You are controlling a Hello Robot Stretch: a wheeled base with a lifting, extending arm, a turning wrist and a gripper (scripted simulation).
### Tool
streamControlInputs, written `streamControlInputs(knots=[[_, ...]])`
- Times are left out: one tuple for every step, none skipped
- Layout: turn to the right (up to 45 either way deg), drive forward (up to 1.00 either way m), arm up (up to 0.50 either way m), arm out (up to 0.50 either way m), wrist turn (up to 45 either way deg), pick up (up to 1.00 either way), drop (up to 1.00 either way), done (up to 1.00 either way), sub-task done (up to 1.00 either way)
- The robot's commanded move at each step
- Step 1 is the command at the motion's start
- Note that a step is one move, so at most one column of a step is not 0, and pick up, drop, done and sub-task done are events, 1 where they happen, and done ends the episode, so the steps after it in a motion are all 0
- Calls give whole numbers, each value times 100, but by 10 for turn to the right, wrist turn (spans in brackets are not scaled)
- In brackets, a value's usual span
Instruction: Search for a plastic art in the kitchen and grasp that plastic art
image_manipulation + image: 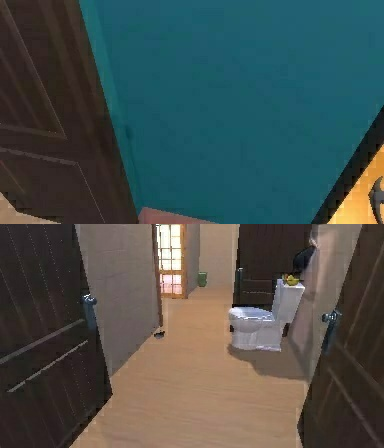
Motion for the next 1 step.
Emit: streamControlInputs(knots=[[30,0,0,0,0,0,0,0,0]])
